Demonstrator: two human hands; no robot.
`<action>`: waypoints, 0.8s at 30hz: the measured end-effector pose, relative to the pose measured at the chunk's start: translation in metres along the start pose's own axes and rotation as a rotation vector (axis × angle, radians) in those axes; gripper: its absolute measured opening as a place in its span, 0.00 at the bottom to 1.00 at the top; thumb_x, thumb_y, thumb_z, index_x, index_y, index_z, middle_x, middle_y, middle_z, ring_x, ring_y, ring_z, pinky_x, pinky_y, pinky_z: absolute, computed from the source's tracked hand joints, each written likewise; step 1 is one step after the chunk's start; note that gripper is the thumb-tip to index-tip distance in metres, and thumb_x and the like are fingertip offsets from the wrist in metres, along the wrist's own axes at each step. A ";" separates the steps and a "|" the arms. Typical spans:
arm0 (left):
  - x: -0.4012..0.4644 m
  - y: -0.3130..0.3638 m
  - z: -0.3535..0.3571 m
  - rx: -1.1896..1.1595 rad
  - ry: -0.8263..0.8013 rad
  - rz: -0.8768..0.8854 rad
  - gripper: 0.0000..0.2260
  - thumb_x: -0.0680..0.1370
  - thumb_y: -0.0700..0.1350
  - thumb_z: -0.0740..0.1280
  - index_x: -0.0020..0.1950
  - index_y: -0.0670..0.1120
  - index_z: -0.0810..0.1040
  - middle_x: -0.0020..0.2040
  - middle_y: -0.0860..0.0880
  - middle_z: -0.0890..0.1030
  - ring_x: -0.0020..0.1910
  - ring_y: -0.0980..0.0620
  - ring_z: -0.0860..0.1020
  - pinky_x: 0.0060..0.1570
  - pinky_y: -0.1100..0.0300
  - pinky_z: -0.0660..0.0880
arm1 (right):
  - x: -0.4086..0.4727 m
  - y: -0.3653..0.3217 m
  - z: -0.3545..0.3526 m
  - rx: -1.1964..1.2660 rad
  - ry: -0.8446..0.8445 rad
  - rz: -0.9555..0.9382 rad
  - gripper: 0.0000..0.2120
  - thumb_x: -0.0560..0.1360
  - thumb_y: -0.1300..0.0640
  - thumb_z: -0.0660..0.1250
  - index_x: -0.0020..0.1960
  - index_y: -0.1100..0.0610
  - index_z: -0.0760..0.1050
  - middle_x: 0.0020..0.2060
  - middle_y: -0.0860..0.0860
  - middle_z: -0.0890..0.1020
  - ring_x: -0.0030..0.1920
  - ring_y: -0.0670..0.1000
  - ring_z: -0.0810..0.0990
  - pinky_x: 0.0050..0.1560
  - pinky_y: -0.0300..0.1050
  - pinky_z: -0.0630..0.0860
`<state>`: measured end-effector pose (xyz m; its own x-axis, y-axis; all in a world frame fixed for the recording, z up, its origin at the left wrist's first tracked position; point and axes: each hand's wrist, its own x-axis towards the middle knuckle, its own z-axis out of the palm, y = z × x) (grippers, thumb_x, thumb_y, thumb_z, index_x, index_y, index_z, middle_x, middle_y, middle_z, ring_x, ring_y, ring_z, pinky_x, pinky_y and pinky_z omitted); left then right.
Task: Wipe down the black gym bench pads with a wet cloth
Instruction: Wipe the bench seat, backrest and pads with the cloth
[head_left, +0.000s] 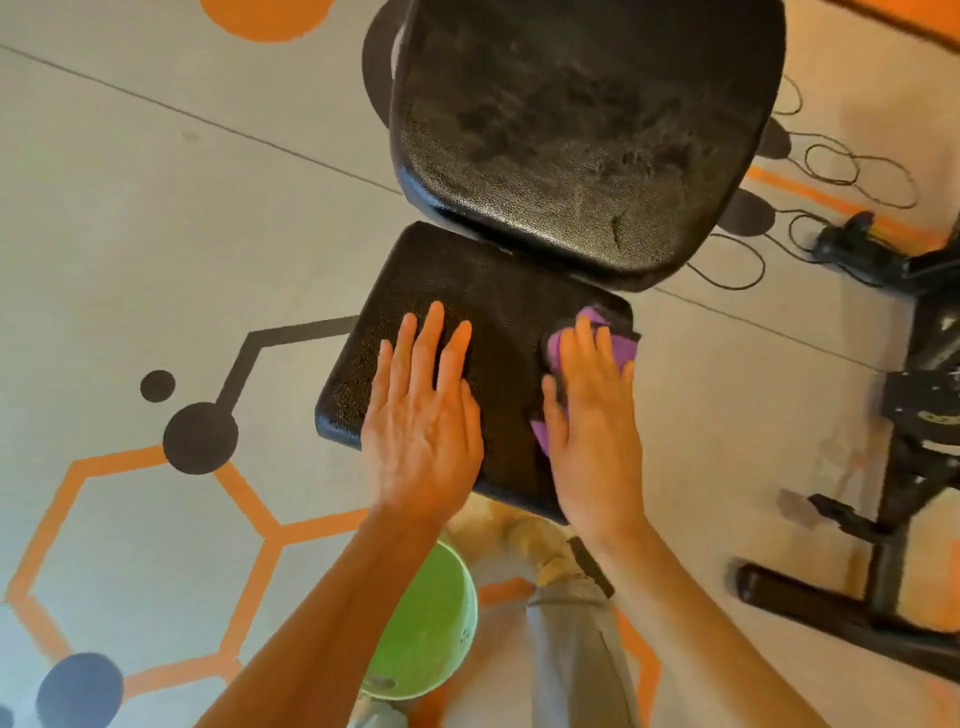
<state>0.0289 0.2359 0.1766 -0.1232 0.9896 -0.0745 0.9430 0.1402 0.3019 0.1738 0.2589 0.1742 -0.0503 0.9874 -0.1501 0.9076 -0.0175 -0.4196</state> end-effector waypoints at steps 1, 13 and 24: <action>0.000 -0.001 0.001 -0.001 0.005 0.005 0.22 0.81 0.45 0.53 0.76 0.47 0.63 0.79 0.45 0.61 0.79 0.44 0.57 0.78 0.48 0.52 | -0.034 -0.006 0.001 -0.033 -0.001 -0.023 0.25 0.82 0.47 0.47 0.77 0.54 0.56 0.77 0.51 0.56 0.78 0.48 0.50 0.78 0.47 0.47; 0.000 -0.002 0.007 0.022 0.082 0.038 0.23 0.81 0.46 0.50 0.77 0.51 0.61 0.79 0.47 0.60 0.80 0.45 0.54 0.77 0.52 0.48 | -0.046 -0.001 0.016 0.150 0.141 -0.052 0.25 0.78 0.50 0.55 0.73 0.57 0.66 0.74 0.53 0.66 0.76 0.52 0.60 0.76 0.51 0.51; -0.015 -0.005 0.011 -0.080 0.292 0.367 0.22 0.81 0.55 0.50 0.73 0.52 0.69 0.77 0.52 0.63 0.80 0.52 0.51 0.78 0.53 0.46 | -0.037 0.012 0.021 0.381 0.376 -0.177 0.19 0.80 0.57 0.60 0.71 0.56 0.69 0.71 0.52 0.70 0.75 0.46 0.60 0.76 0.49 0.53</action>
<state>0.0293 0.2202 0.1656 0.1214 0.9404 0.3176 0.9152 -0.2299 0.3310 0.1773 0.2187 0.1557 0.0267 0.9674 0.2519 0.6804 0.1670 -0.7135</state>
